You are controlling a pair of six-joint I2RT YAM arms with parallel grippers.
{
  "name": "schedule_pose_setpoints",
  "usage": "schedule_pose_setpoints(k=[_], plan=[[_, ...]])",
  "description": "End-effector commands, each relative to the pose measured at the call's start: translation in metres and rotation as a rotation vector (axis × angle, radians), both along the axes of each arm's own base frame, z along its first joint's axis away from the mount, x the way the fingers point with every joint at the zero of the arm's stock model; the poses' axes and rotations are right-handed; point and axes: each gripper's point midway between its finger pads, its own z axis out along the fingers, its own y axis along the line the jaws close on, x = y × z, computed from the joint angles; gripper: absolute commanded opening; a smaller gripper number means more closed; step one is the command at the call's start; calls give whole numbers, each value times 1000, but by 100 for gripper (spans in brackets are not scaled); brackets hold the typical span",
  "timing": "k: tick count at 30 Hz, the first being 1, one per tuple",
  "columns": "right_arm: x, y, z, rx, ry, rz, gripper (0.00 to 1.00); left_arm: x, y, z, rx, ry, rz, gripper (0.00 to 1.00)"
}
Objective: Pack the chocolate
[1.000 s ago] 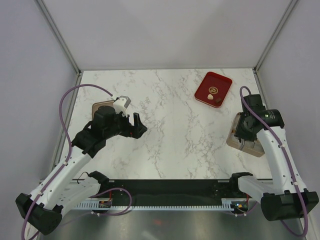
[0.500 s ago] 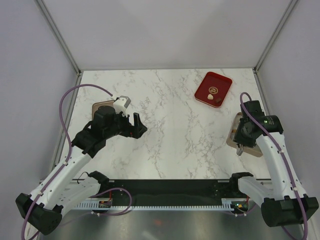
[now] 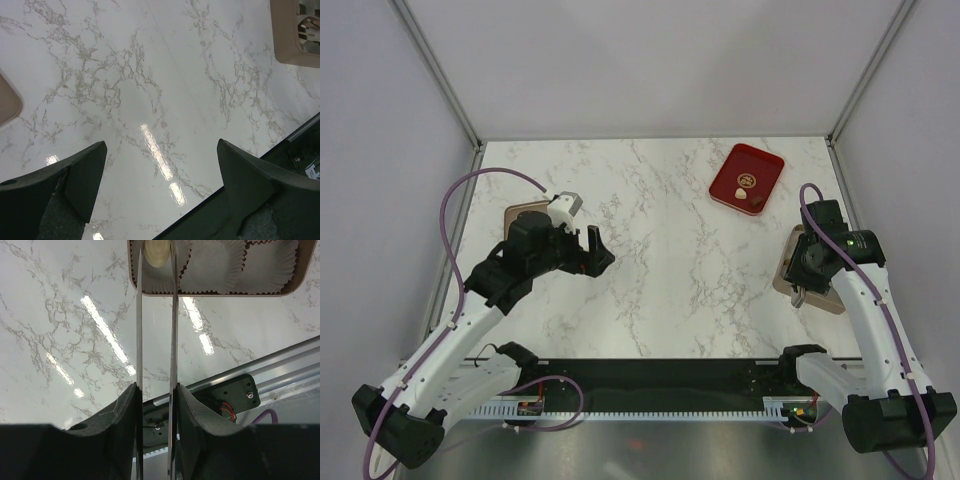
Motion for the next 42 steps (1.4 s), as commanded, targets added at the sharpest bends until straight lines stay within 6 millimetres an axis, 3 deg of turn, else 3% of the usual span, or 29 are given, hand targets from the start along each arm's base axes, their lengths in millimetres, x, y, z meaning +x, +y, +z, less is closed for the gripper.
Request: schedule_pose_setpoints(k=[1,21,27,32,37,42], plan=[[5,-2,8,-6,-45,-28,42,2,-4,13,-12,-40,-22,99],[14,-10,22,-56,-66,-27,47,3,-2,14,-5,-49,-16,99],[22,-12,40,-69,-103,-12,46,3,-2,15,-6,-52,-16,99],[39,-21,66,-127,-153,1,46,3,-1,15,-5,-55,-14,99],[88,-3,92,-65,-284,94,46,3,-1,18,-9,-60,-13,99],[136,8,86,-28,-326,112,46,3,-1,16,-6,-57,-12,99]])
